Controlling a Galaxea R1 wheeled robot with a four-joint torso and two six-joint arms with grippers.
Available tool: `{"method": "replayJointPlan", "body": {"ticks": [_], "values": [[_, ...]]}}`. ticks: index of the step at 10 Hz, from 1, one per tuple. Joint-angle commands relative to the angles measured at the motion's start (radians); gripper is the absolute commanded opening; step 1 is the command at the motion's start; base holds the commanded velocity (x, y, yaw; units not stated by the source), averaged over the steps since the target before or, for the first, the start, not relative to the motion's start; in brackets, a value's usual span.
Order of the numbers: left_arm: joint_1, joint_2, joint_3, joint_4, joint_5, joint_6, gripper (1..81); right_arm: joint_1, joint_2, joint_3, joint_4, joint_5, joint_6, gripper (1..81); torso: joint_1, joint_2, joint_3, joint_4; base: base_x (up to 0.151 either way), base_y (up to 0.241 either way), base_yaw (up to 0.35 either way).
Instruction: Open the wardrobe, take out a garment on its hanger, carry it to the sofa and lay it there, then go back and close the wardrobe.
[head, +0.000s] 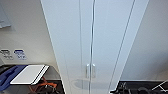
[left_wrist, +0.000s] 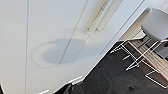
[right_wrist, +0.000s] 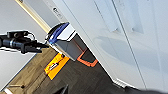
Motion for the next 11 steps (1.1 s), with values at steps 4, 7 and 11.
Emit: {"method": "replayJointPlan", "body": {"ticks": [4,7,11], "values": [[-0.261,0.068,-0.081,-0.01,0.053,-0.078,81.1,0.27,0.135,-0.149,0.073,-0.08,0.004,81.1,0.001,0.001,-0.001,0.0,0.0,0.0,0.0],[-0.311,0.155,-0.165,-0.019,0.056,-0.091,81.1,0.331,0.191,-0.257,0.09,-0.098,0.007,81.1,0.002,0.001,-0.002,0.0,0.0,0.0,0.0],[-0.353,0.274,-0.3,-0.028,0.117,-0.097,81.1,0.402,0.265,-0.351,0.093,-0.103,0.045,81.1,0.002,0.002,-0.002,0.0,0.0,0.0,0.0]]}}
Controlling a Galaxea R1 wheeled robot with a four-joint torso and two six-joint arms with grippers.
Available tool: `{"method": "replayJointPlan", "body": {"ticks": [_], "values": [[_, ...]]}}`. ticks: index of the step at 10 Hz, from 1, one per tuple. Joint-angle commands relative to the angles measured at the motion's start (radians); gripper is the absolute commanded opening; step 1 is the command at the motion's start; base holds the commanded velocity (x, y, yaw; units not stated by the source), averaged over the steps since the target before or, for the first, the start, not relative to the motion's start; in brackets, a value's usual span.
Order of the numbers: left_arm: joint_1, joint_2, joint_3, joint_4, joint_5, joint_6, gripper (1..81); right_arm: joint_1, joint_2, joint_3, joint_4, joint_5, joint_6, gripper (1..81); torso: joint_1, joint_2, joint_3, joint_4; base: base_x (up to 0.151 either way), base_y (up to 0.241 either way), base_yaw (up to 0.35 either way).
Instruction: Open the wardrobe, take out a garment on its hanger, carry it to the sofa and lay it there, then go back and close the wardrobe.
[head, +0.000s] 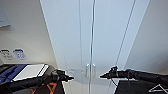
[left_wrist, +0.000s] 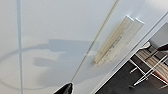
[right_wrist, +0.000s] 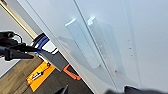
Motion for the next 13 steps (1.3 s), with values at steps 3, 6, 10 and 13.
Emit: {"method": "replayJointPlan", "body": {"ticks": [3,6,10,13], "values": [[-0.146,0.114,-0.115,-0.014,0.018,-0.043,81.1,0.198,0.071,-0.071,0.025,-0.012,0.032,81.1,0.0,0.0,0.0,0.0,0.0,0.0,0.0],[-0.146,0.216,-0.198,-0.013,-0.002,-0.06,81.1,0.202,0.113,-0.117,0.025,-0.007,0.032,81.1,0.001,0.001,-0.001,0.0,0.0,0.0,0.0],[-0.144,0.276,-0.23,-0.014,-0.033,-0.083,81.1,0.196,0.122,-0.134,0.024,0.116,0.066,81.1,0.001,0.002,-0.001,0.0,0.0,0.0,0.0],[-0.144,0.308,-0.279,-0.014,-0.032,-0.083,81.1,0.198,0.169,-0.19,0.025,0.114,0.066,81.1,0.001,0.002,-0.002,0.0,0.0,0.0,0.0]]}}
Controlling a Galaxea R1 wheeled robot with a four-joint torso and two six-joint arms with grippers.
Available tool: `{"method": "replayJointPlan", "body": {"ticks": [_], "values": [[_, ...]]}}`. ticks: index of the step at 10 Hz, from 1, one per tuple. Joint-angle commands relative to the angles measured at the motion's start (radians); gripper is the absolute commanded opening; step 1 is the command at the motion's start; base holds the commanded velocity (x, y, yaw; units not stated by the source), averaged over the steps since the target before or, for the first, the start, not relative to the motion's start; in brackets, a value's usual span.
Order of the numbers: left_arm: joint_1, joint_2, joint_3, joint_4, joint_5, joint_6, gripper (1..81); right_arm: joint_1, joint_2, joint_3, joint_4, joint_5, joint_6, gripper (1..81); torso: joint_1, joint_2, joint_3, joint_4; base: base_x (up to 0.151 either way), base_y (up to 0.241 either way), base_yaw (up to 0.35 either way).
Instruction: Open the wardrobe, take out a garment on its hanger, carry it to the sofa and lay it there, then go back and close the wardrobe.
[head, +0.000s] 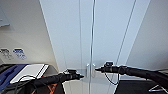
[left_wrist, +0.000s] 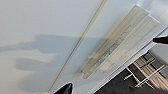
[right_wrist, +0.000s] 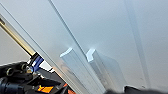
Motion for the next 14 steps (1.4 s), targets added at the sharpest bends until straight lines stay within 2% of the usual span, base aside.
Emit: {"method": "replayJointPlan", "body": {"ticks": [1,3,7,11,14], "values": [[-0.159,0.028,-0.031,-0.004,0.006,0.0,81.1,0.163,0.049,-0.04,0.015,-0.008,0.006,81.1,0.0,0.0,0.0,0.0,0.0,0.0,0.0],[-0.159,0.066,-0.08,-0.002,0.006,0.0,81.1,0.162,0.102,-0.096,0.009,-0.012,0.004,81.1,0.0,0.0,0.0,0.0,0.0,0.0,0.0],[-0.162,0.138,-0.167,0.011,0.015,-0.002,81.1,0.163,0.133,-0.152,0.006,-0.012,0.002,81.1,0.0,0.0,0.0,0.0,0.0,0.0,0.0],[-0.175,0.194,-0.255,0.042,0.019,0.0,81.1,0.171,0.199,-0.236,-0.043,-0.017,0.004,81.1,0.0,0.0,0.0,0.0,0.0,0.0,0.0],[-0.185,0.255,-0.32,0.051,0.019,0.0,81.1,0.171,0.23,-0.235,-0.043,-0.018,0.006,81.1,0.001,0.0,-0.001,0.0,0.0,0.0,0.0]]}}
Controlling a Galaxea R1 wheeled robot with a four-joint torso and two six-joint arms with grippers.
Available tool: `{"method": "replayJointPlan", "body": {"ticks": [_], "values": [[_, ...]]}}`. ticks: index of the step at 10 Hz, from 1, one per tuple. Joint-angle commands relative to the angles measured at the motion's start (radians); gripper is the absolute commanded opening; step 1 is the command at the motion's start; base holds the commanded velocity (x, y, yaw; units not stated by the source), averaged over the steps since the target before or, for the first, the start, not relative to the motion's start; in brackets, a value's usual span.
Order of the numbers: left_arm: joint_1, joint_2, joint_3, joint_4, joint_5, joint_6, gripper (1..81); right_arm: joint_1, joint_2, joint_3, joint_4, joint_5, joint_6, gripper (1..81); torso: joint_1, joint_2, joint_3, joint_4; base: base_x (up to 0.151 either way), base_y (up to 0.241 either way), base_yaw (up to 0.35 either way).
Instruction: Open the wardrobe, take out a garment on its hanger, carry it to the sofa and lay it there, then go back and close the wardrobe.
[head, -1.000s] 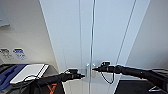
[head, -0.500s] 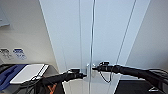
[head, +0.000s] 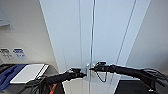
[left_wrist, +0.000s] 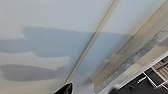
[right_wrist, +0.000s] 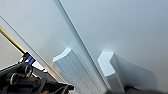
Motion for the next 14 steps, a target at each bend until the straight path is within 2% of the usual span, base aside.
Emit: {"method": "replayJointPlan", "body": {"ticks": [1,4,8,14], "values": [[-0.182,0.07,-0.047,0.039,0.008,0.0,81.1,0.17,0.01,0.039,-0.008,0.012,-0.001,81.1,0.0,0.0,0.0,0.0,0.0,0.0,0.0],[-0.189,0.111,-0.061,0.065,0.007,0.0,81.1,0.173,0.01,0.064,-0.003,0.012,0.001,81.1,0.0,0.0,0.0,0.0,0.0,0.0,0.0],[-0.202,0.168,-0.096,0.16,0.008,0.0,81.1,0.166,0.016,0.07,-0.002,0.007,-0.001,81.1,0.0,0.0,0.0,0.0,0.0,0.0,0.0],[-0.226,0.249,-0.09,0.168,-0.002,0.0,81.1,0.144,-0.011,0.147,-0.002,0.01,0.001,81.1,0.001,0.0,0.0,0.0,0.0,0.0,0.0]]}}
